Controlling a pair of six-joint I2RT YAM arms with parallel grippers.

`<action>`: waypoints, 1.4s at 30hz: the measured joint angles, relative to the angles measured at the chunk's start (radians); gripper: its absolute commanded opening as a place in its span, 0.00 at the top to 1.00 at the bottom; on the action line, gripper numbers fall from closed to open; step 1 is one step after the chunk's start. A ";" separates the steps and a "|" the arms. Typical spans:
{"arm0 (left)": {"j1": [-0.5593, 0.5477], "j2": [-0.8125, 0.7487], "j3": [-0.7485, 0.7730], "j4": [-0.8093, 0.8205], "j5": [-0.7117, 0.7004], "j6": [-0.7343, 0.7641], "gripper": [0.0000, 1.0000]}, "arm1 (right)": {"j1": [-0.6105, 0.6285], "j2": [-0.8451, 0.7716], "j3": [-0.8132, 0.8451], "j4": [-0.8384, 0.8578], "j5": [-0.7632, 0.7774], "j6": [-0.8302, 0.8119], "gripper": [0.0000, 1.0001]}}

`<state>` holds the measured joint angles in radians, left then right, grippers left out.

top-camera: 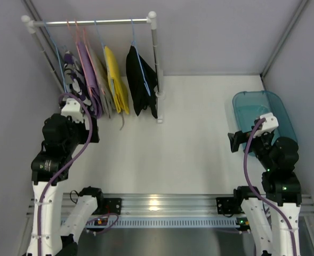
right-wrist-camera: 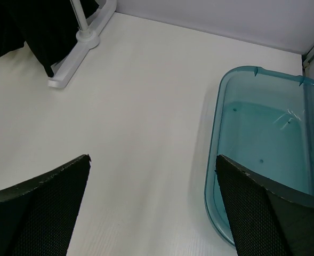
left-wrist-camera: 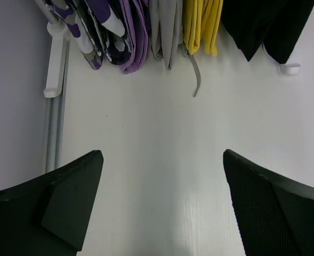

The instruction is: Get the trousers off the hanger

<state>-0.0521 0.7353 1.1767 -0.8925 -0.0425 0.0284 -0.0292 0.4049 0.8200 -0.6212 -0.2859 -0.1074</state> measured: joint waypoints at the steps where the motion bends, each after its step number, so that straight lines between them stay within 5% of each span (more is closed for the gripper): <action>1: 0.000 0.000 0.000 0.000 -0.002 0.000 0.01 | 0.000 -0.002 0.000 0.000 0.000 0.001 0.00; 11: 0.000 0.000 0.032 -0.001 -0.011 -0.009 0.01 | 0.000 0.084 0.017 0.027 -0.071 0.086 0.00; 17: 0.000 0.010 0.032 -0.004 -0.039 -0.010 0.01 | 0.051 0.410 0.217 0.129 -0.148 0.261 0.01; 24: 0.000 0.025 0.032 -0.007 -0.040 -0.021 0.01 | 0.262 0.816 0.593 0.277 -0.183 0.465 0.03; 42: 0.003 -0.027 0.005 -0.007 0.054 -0.056 0.01 | 0.515 1.504 1.143 0.607 -0.334 0.886 0.26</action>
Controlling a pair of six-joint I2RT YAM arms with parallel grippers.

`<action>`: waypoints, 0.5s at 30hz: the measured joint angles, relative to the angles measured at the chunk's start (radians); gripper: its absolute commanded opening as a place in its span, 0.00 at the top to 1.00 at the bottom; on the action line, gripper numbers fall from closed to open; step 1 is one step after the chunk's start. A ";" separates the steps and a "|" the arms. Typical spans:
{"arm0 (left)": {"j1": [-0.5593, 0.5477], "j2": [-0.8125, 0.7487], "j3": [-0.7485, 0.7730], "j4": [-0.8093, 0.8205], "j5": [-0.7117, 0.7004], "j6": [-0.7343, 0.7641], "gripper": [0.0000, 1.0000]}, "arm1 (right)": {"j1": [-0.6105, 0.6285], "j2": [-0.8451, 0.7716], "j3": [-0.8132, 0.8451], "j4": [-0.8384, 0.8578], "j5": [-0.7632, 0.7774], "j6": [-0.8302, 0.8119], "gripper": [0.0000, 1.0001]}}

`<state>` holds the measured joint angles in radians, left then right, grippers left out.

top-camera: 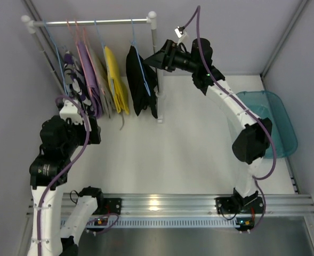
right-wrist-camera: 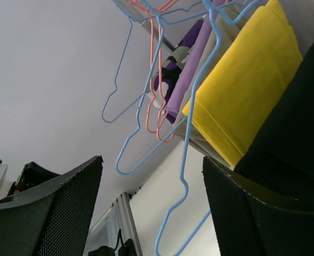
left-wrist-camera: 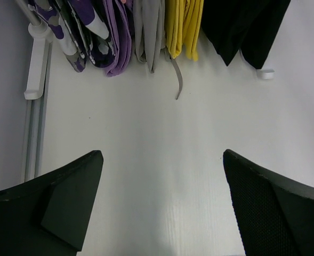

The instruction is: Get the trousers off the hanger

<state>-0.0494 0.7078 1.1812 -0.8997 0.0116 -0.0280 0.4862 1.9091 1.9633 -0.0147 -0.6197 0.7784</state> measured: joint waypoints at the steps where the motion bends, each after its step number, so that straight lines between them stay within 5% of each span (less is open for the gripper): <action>1: 0.000 -0.002 -0.001 0.000 0.003 0.000 0.01 | 0.010 0.026 0.021 0.011 -0.005 0.013 0.27; 9: 0.000 0.003 -0.022 0.000 0.005 0.000 0.01 | 0.064 0.196 0.138 0.085 -0.022 0.124 0.27; 15: 0.000 0.004 -0.028 0.000 0.014 -0.002 0.01 | 0.069 0.285 0.193 0.122 -0.043 0.194 0.39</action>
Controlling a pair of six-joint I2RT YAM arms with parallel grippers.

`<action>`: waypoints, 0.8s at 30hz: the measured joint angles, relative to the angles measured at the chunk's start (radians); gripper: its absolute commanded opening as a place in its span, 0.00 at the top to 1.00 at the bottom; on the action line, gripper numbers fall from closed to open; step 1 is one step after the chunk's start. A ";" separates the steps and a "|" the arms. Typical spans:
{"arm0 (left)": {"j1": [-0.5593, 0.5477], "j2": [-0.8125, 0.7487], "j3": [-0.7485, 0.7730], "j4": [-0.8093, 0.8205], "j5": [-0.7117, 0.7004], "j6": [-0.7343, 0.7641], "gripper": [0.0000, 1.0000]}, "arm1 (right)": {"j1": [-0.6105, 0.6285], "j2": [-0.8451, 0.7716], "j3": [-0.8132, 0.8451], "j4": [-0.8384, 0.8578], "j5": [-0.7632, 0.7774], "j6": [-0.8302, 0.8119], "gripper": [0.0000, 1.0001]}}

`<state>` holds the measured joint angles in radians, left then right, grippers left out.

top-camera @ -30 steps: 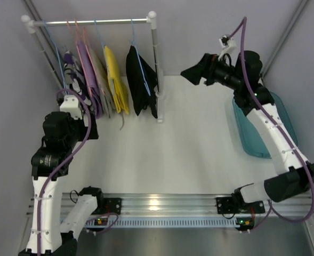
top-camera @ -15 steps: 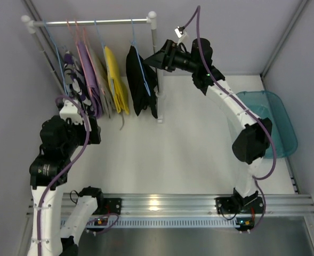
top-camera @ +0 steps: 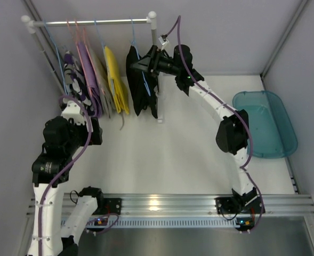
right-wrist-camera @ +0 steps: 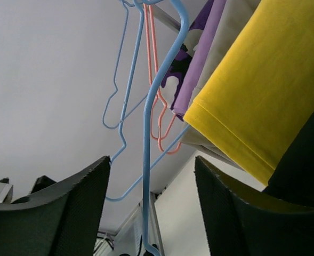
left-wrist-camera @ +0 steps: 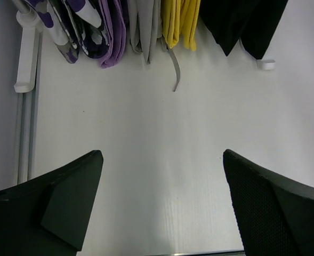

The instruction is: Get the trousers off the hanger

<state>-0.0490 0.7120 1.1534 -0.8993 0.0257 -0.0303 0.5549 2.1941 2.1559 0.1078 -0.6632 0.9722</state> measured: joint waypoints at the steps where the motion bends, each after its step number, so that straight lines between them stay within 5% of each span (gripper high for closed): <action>1: 0.000 0.000 -0.004 0.000 0.002 -0.001 0.01 | 0.001 0.009 0.006 0.013 -0.006 0.011 0.41; 15: 0.000 -0.003 -0.021 0.000 0.039 -0.009 0.01 | 0.038 0.021 0.058 0.126 -0.055 0.178 1.00; 24: 0.000 -0.003 -0.021 0.000 0.038 -0.023 0.01 | 0.037 0.036 0.101 0.189 -0.038 0.198 1.00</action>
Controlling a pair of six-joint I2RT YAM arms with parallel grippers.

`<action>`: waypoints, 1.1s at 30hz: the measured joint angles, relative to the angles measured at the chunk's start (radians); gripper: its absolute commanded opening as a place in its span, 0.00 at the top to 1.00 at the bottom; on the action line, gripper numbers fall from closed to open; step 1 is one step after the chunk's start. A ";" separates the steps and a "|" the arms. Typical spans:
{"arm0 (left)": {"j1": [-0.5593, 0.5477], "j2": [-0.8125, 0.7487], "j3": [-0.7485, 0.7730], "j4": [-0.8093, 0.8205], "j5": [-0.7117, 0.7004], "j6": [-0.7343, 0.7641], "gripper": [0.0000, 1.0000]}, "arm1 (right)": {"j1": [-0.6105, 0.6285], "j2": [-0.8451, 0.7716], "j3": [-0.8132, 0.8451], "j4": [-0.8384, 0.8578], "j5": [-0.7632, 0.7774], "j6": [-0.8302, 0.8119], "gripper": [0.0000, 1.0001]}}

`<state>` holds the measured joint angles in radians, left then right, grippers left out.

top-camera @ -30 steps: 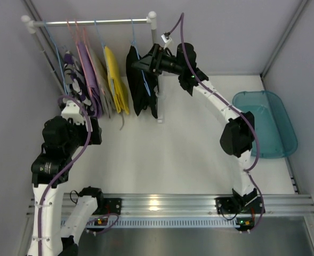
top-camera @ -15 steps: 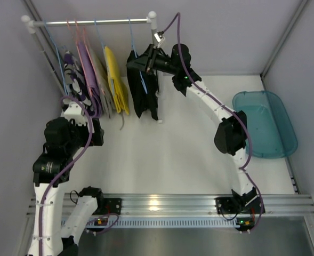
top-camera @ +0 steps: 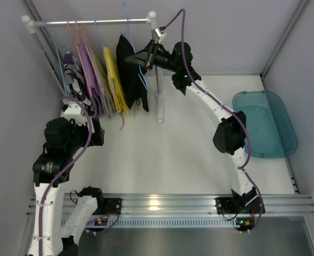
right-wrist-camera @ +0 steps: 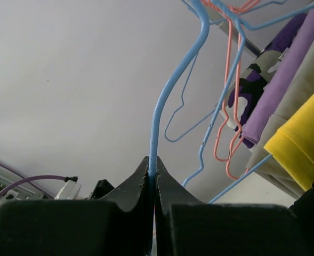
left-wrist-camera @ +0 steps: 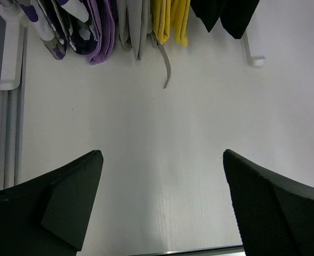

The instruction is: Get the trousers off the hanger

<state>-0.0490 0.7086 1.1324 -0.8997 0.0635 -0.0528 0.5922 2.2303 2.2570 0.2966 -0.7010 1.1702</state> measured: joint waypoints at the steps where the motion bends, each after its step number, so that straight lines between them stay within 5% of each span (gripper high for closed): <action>1: 0.000 0.000 0.000 0.000 0.000 -0.001 0.01 | 0.000 0.000 0.010 0.006 -0.001 0.001 1.00; 10: 0.001 0.001 0.039 0.000 0.059 -0.024 0.01 | -0.001 -0.097 -0.074 0.028 0.000 -0.010 1.00; 18: 0.001 0.006 0.172 0.036 0.316 -0.087 0.01 | -0.001 -0.340 -0.315 -0.013 -0.008 -0.062 1.00; 25: 0.001 0.080 0.259 0.140 0.504 -0.216 0.02 | -0.001 -0.569 -0.453 -0.158 0.002 -0.179 1.00; 33: 0.001 0.215 0.296 0.360 0.673 -0.479 0.07 | 0.001 -0.902 -0.791 -0.201 0.103 -0.233 1.00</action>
<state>-0.0483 0.9234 1.4281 -0.5392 0.7364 -0.5320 0.5930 1.3281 1.4662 0.0959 -0.5976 0.9375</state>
